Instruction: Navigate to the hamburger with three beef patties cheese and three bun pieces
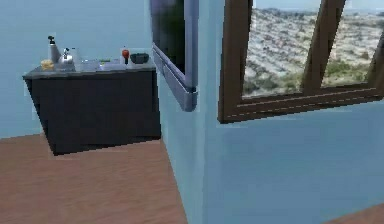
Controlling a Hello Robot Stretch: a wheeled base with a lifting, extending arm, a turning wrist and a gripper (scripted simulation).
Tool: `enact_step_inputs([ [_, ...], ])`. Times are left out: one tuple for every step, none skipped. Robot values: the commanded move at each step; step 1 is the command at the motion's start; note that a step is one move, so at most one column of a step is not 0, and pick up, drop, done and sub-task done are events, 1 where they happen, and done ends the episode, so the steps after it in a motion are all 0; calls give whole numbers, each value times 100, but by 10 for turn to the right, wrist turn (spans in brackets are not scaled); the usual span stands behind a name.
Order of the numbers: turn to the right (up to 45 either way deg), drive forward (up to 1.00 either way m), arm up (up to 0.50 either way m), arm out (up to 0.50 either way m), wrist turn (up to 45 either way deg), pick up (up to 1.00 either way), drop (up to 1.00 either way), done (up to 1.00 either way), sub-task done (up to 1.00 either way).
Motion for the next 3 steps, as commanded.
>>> enact_step_inputs([
  [0,15,0,0,0,0,0,0,0],
  [-450,0,0,0,0,0,0,0,0],
  [0,90,0,0,0,0,0,0,0],
])
